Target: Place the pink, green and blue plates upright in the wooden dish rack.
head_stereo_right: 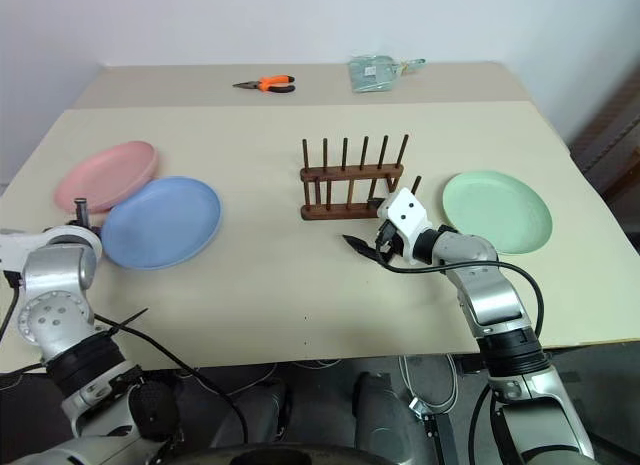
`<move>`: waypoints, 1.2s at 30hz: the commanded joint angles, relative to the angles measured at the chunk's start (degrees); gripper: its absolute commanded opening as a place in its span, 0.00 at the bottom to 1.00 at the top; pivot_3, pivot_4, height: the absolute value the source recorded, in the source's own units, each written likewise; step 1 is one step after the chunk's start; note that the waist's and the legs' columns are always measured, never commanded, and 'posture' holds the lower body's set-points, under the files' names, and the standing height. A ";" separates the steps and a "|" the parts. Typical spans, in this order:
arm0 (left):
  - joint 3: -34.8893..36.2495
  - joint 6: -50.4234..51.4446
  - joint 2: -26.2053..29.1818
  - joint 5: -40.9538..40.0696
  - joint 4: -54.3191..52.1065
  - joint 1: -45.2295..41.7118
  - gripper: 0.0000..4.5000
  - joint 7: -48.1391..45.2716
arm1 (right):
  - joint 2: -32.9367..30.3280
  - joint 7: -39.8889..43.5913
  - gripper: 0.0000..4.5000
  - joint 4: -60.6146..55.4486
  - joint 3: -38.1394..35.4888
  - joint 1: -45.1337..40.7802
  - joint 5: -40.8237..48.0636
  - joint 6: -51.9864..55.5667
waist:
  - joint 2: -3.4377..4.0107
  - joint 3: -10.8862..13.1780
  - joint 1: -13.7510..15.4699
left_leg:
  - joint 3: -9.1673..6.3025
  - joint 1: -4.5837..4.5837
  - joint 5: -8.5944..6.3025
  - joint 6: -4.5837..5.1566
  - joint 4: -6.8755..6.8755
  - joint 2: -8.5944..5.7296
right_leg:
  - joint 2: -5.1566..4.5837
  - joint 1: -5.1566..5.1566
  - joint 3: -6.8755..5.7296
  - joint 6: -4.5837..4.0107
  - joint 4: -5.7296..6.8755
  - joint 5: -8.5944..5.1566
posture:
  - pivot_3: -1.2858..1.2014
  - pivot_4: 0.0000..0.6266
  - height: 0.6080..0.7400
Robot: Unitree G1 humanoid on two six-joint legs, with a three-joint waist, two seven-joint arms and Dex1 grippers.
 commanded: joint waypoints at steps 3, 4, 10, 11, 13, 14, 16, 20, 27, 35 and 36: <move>-1.75 -2.95 0.19 -0.01 -3.43 -0.30 0.31 -2.74 | 0.09 -0.18 1.00 -0.39 -0.76 -0.92 -0.43 -1.69 | 0.00 0.00 0.07 | 0.00 -0.02 0.00 0.00 0.01 0.00 | 0.00 0.01 0.00 -0.01 -0.02 0.00 | 0.52 0.24 1.00; -2.37 -2.52 0.80 0.61 -3.15 -0.46 0.42 -2.43 | 0.18 -0.16 1.00 -0.16 -0.65 -1.05 -0.52 -1.86 | 0.00 0.00 0.06 | 0.00 -0.02 0.00 0.00 0.01 0.00 | 0.00 0.01 0.00 -0.01 -0.02 -0.01 | 0.52 0.24 1.00; -2.62 -1.12 3.71 0.25 2.99 -3.93 0.95 0.25 | 0.72 -0.25 1.00 0.68 -0.43 -1.56 -0.85 -2.39 | 0.00 0.00 0.02 | 0.00 -0.01 0.00 0.00 0.00 0.00 | 0.00 0.00 0.00 0.00 -0.02 0.00 | 0.52 0.24 1.00; -2.35 -0.30 4.58 -0.20 5.07 -4.80 0.95 0.86 | 0.81 -0.31 1.00 0.70 -0.41 -1.55 -0.89 -2.43 | 0.00 0.00 0.03 | 0.00 0.00 0.00 0.00 0.00 0.00 | 0.00 0.00 0.00 0.00 -0.01 0.00 | 0.52 0.24 1.00; -1.76 0.30 6.51 0.28 9.22 -6.57 0.95 1.38 | 0.97 -0.45 1.00 0.65 -0.37 -1.43 -0.97 -2.45 | 0.00 0.00 0.00 | 0.00 0.00 0.00 0.00 0.00 0.00 | 0.00 0.00 0.00 0.01 -0.01 0.00 | 0.52 0.24 1.00; -1.52 0.63 7.79 0.55 11.56 -7.65 0.95 1.27 | 1.07 -0.55 1.00 0.60 -0.35 -1.34 -1.01 -2.42 | 0.00 0.00 -0.02 | 0.00 0.00 0.00 0.00 0.00 0.00 | 0.00 0.00 0.00 0.01 -0.01 0.00 | 0.52 0.24 1.00; -1.04 0.88 10.06 0.97 16.01 -9.90 0.95 0.61 | 1.26 -0.76 1.00 0.49 -0.33 -1.18 -1.10 -2.37 | 0.00 0.00 -0.04 | 0.00 0.00 0.00 0.00 -0.01 0.00 | 0.00 -0.02 0.00 0.02 0.00 0.01 | 0.52 0.24 1.00; -0.98 1.90 14.99 3.10 26.07 -14.48 0.95 -1.85 | 1.47 -1.21 1.00 -0.01 -0.37 -0.49 -1.32 -2.35 | 0.00 0.00 -0.09 | 0.00 -0.01 0.01 -0.02 -0.03 0.00 | 0.01 -0.06 0.00 0.03 0.04 0.02 | 0.52 0.24 1.00; -0.91 2.75 18.36 5.75 36.47 -19.23 0.45 -8.47 | 1.76 -2.40 1.00 -0.91 -0.90 0.42 -1.57 -2.23 | 0.00 0.00 -0.07 | 0.00 -0.01 0.02 -0.03 -0.05 -0.01 | 0.00 -0.07 -0.01 0.05 0.04 0.02 | 0.52 0.24 1.00; -4.76 6.77 17.81 6.62 30.42 -19.78 0.00 -20.34 | 1.27 -3.28 1.00 -2.02 -2.43 -0.34 -0.98 -2.42 | -0.03 0.02 -0.23 | 0.00 -0.03 0.03 -0.04 -0.07 -0.01 | 0.00 -0.10 -0.01 0.05 0.04 0.02 | 0.52 0.24 1.00; -6.56 6.52 17.40 6.88 26.70 -19.75 0.00 -23.96 | 1.14 -2.60 1.00 -2.60 -3.40 -1.39 0.69 -1.15 | -0.06 0.04 -0.23 | -0.01 -0.05 0.03 -0.04 -0.07 -0.01 | 0.00 -0.11 -0.01 0.05 0.04 0.03 | 0.52 0.24 1.00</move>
